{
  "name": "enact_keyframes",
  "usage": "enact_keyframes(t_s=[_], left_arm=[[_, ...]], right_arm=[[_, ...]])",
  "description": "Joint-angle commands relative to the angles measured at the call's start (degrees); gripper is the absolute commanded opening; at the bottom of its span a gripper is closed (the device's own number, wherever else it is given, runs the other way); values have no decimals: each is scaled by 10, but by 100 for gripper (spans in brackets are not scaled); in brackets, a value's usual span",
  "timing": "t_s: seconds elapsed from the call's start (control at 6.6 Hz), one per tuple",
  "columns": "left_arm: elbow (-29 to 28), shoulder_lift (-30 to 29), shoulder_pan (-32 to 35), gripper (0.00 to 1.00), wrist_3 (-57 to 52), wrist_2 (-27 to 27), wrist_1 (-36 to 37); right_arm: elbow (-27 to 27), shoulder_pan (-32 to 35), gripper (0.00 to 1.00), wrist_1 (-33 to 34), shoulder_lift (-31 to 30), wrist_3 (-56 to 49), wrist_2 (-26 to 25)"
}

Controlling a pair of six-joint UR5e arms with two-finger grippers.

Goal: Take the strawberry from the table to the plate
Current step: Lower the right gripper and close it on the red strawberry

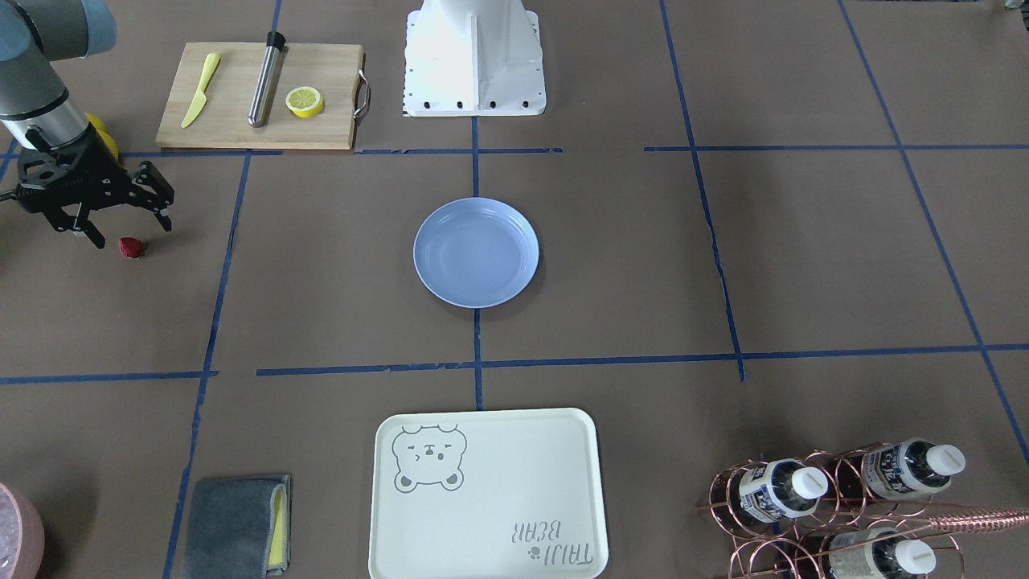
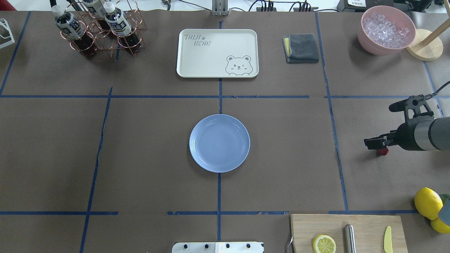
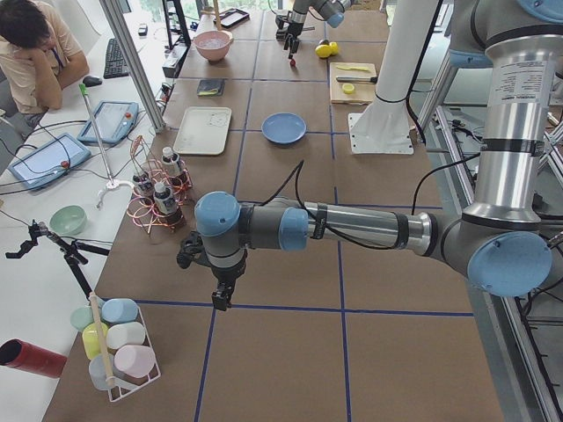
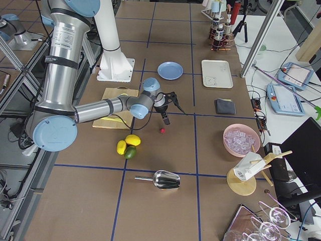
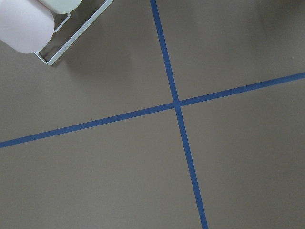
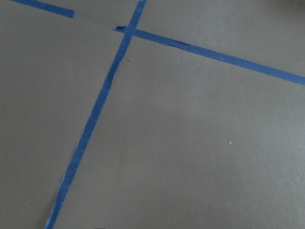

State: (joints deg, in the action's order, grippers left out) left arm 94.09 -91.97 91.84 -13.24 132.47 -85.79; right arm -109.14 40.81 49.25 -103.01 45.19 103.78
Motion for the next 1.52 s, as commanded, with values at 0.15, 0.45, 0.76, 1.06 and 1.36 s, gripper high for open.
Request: enact_keyframes(t_s=[0.15, 0.45, 0.76, 1.06, 1.36], left_arm=[[0, 0, 0, 100, -1, 2, 0], [1, 0, 0, 100, -1, 2, 0], [1, 0, 0, 100, -1, 3, 0], [1, 0, 1, 100, -1, 3, 0], [1, 0, 0, 100, -1, 3, 0]], right_arm=[[62, -12, 92, -79, -11, 0, -14], [69, -16, 58, -81, -11, -1, -14], [78, -16, 3, -81, -11, -2, -15], [28, -19, 0, -72, 3, 36, -10], [-29, -38, 0, 123, 160, 120, -9]])
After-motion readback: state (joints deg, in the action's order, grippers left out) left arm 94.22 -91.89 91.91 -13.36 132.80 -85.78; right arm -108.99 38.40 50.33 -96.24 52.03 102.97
